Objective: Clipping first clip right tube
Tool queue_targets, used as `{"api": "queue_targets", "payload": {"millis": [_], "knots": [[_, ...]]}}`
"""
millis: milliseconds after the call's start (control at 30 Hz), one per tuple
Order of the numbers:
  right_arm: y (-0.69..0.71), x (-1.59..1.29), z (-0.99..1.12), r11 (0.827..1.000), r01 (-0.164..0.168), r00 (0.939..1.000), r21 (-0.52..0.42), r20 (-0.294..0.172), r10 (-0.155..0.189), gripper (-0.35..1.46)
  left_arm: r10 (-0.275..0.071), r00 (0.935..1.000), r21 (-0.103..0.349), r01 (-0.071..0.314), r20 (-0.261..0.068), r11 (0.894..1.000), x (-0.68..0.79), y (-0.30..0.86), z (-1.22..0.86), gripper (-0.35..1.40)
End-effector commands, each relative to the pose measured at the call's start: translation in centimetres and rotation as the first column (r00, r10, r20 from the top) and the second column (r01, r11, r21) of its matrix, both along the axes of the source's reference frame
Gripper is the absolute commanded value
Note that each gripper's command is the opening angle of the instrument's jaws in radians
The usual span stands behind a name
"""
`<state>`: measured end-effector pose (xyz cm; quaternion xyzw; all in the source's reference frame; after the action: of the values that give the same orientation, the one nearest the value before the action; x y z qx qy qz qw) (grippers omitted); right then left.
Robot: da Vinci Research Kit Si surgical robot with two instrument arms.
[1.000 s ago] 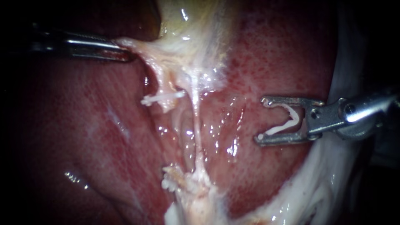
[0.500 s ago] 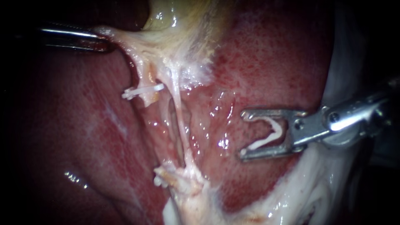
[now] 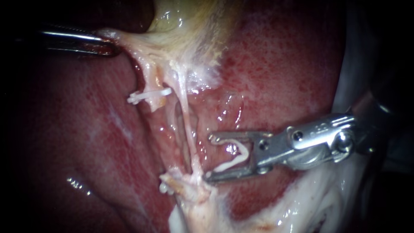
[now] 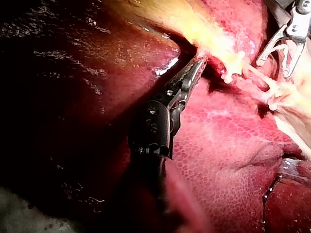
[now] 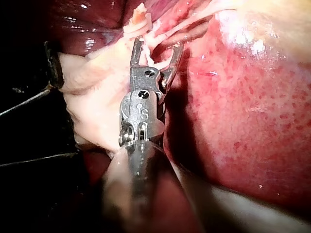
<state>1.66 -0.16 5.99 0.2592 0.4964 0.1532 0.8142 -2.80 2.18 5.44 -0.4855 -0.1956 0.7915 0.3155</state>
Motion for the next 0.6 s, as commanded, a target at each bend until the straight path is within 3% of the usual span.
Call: {"api": "queue_targets", "payload": {"millis": [33, 400, 600], "knots": [[0.00, 0.02, 0.02, 1.000, -0.001, 1.0000, 0.011, -0.007, 0.001, 0.50, 0.000, 1.0000, 0.000, 0.000, 0.000, 1.000, 0.00, 0.00, 0.01, -0.35], [0.05, 0.25, 0.20, 0.994, -0.006, 0.9977, 0.106, -0.067, 0.013, 0.50, 0.000, 1.0000, 0.000, 0.000, -0.001, 1.000, -0.02, 0.00, 0.02, -0.35], [0.06, 0.32, 0.20, 0.977, -0.012, 0.9892, 0.214, -0.140, 0.043, 0.50, 0.000, 1.0000, 0.000, 0.000, -0.001, 1.000, -0.02, 0.00, 0.02, -0.35]]}}
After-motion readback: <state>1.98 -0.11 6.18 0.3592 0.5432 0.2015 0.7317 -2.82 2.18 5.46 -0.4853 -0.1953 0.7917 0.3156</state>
